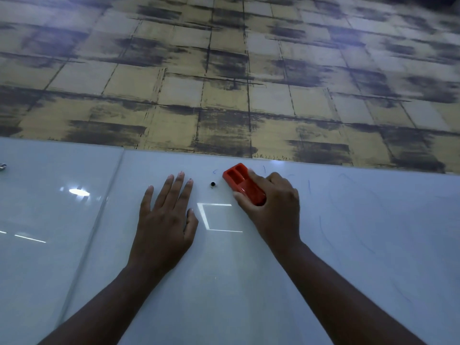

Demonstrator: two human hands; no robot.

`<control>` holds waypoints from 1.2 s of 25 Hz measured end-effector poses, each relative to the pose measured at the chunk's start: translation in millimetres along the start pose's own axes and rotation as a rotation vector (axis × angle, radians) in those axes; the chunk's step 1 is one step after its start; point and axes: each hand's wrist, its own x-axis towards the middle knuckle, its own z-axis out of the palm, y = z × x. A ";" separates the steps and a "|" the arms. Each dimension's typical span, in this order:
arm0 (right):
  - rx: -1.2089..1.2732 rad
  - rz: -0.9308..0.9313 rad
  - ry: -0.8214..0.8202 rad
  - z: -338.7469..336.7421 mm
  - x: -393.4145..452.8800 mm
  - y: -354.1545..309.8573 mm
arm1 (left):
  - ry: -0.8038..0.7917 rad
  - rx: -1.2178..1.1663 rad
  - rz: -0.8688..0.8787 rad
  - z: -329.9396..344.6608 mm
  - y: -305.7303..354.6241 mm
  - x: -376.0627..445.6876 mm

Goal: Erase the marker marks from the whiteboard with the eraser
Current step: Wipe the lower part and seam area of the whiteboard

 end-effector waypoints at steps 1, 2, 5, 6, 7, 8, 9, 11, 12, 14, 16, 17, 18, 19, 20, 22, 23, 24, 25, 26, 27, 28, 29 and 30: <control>-0.028 -0.042 -0.017 1.5 3.9 -1.5 | -0.004 0.000 -0.001 0.3 -0.2 0.3; -0.068 -0.081 -0.035 1.0 8.1 -0.2 | -0.010 -0.001 -0.001 0.5 -0.9 -0.5; -0.176 -0.125 -0.067 -11.8 25.1 24.0 | -0.014 -0.015 0.012 0.4 -4.6 -2.0; -0.178 -0.103 -0.068 -18.2 31.2 35.6 | -0.013 -0.021 0.012 0.3 -5.5 -3.1; -0.159 -0.069 -0.064 -23.8 36.9 46.2 | -0.004 -0.027 0.011 0.0 -5.5 -3.9; -0.135 -0.031 -0.063 -28.3 40.8 54.6 | 0.008 -0.030 0.013 -0.4 -4.1 -4.4; -0.118 -0.001 -0.068 -29.7 43.5 59.9 | 0.022 -0.029 0.016 -1.1 -2.4 -4.5; -0.102 0.027 -0.066 -23.0 45.9 59.4 | 0.044 -0.025 0.012 -3.0 -0.5 -4.8; -0.094 0.029 -0.053 -17.1 47.0 54.9 | 0.054 -0.025 0.007 -3.4 0.2 -5.1; -0.071 0.010 -0.026 -1.5 49.6 38.2 | 0.063 -0.030 -0.002 -3.8 2.2 -6.6; -0.036 -0.041 -0.027 18.5 51.6 11.6 | 0.062 -0.038 -0.008 -4.6 2.0 -7.6; -0.023 -0.081 -0.050 28.1 51.1 -2.6 | 0.060 -0.040 -0.012 -4.7 1.0 -7.8; -0.023 -0.133 -0.085 36.7 49.8 -14.8 | 0.055 -0.043 -0.014 -4.5 -0.2 -7.8; -0.036 -0.187 -0.122 42.6 47.9 -22.9 | 0.050 -0.048 -0.016 -4.3 -1.0 -7.8; -0.049 -0.237 -0.151 44.6 47.1 -26.3 | 0.047 -0.054 -0.017 -4.7 -1.0 -7.9; -0.065 -0.311 -0.183 38.5 50.6 -21.8 | 0.043 -0.065 -0.015 -5.4 -1.5 -8.3; -0.075 -0.337 -0.191 33.2 52.3 -16.2 | 0.043 -0.073 -0.014 -6.0 -1.6 -8.9; -0.091 -0.353 -0.189 27.7 53.4 -8.9 | 0.046 -0.082 -0.016 -7.0 -1.9 -9.7; -0.110 -0.347 -0.175 21.7 54.1 0.4 | 0.052 -0.096 -0.022 -8.4 -2.1 -10.5; -0.128 -0.315 -0.147 15.6 54.7 12.5 | 0.058 -0.115 -0.029 -9.4 -2.5 -11.1; -0.143 -0.262 -0.114 8.6 55.0 26.3 | 0.065 -0.131 -0.035 -10.1 -3.0 -11.5; -0.157 -0.203 -0.083 1.5 54.7 40.5 | 0.071 -0.138 -0.038 -10.6 -3.4 -11.7; -0.176 -0.150 -0.060 -5.4 53.3 53.5 | 0.070 -0.134 -0.036 -10.7 -3.7 -12.2; -0.198 -0.102 -0.043 -12.1 51.8 64.8 | 0.066 -0.122 -0.031 -10.5 -3.5 -12.5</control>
